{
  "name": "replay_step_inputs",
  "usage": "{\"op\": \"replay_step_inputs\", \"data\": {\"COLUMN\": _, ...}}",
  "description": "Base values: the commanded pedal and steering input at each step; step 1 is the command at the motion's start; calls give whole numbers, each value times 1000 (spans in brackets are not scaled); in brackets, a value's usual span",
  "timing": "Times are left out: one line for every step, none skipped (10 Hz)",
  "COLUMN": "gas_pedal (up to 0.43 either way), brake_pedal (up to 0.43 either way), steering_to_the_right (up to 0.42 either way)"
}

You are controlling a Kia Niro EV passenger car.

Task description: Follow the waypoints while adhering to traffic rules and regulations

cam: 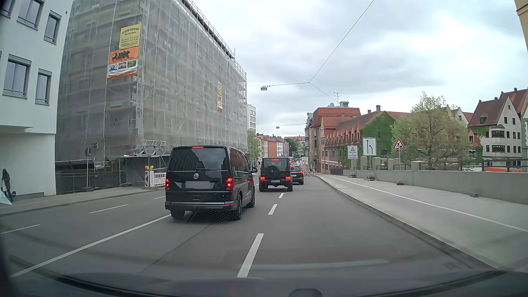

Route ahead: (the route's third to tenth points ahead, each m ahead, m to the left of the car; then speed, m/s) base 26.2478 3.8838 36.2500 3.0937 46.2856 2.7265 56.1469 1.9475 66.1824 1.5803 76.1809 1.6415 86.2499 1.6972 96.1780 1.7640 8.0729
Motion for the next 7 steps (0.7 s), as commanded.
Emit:
{"op": "replay_step_inputs", "data": {"gas_pedal": 0, "brake_pedal": 0, "steering_to_the_right": 0}}
{"op": "replay_step_inputs", "data": {"gas_pedal": 0, "brake_pedal": 0, "steering_to_the_right": 0}}
{"op": "replay_step_inputs", "data": {"gas_pedal": 0, "brake_pedal": 0, "steering_to_the_right": 0}}
{"op": "replay_step_inputs", "data": {"gas_pedal": 0, "brake_pedal": 18, "steering_to_the_right": 1}}
{"op": "replay_step_inputs", "data": {"gas_pedal": 0, "brake_pedal": 134, "steering_to_the_right": 2}}
{"op": "replay_step_inputs", "data": {"gas_pedal": 0, "brake_pedal": 220, "steering_to_the_right": 2}}
{"op": "replay_step_inputs", "data": {"gas_pedal": 0, "brake_pedal": 262, "steering_to_the_right": 2}}
